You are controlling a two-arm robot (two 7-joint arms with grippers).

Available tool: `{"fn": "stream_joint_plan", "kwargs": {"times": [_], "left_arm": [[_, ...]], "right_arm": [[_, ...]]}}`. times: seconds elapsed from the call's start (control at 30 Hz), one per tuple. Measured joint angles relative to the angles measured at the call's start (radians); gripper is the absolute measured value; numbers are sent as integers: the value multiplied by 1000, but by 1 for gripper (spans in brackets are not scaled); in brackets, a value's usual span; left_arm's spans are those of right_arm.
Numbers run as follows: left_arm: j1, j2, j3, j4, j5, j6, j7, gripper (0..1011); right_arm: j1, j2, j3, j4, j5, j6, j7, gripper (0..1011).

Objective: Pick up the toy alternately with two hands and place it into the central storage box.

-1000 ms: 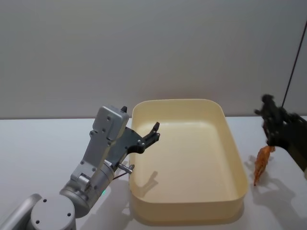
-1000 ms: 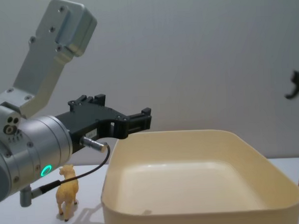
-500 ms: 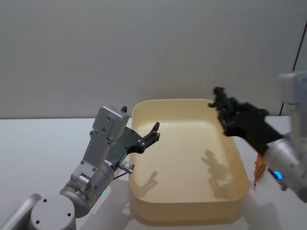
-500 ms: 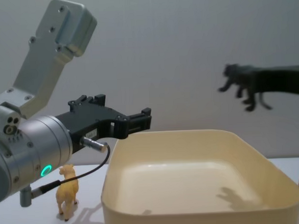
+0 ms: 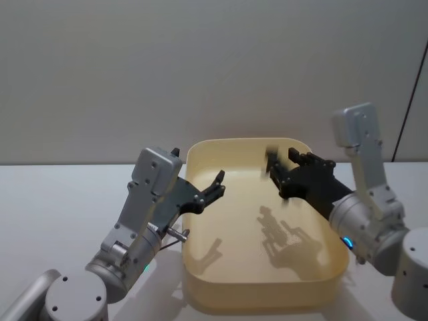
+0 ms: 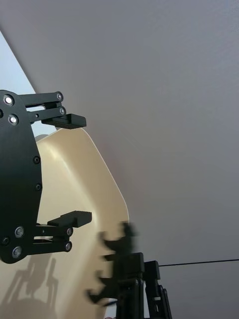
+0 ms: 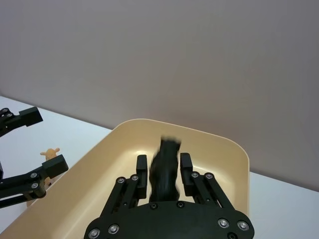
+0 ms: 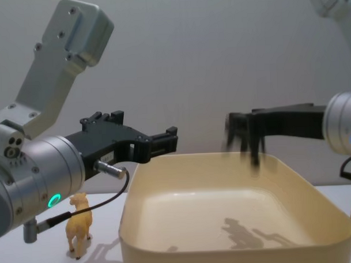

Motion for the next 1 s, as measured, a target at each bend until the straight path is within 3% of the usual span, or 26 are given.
{"fn": "stream_joint_plan", "kwargs": {"times": [0.13, 0.33, 0.63, 0.8, 1.0], "left_arm": [[0, 0, 0, 0, 0, 0, 0, 1001], [0, 0, 0, 0, 0, 0, 0, 1001], [0, 0, 0, 0, 0, 0, 0, 1001], [0, 0, 0, 0, 0, 0, 0, 1001], [0, 0, 0, 0, 0, 0, 0, 1001]], "right_arm": [[10, -10, -8, 16, -13, 6, -1, 457], [20, -20, -15, 33, -26, 13, -2, 708], [27, -27, -20, 46, -36, 17, -3, 954], [17, -13, -10, 31, -31, 22, -12, 1001], [-24, 30, 20, -24, -8, 43, -42, 1001]]}}
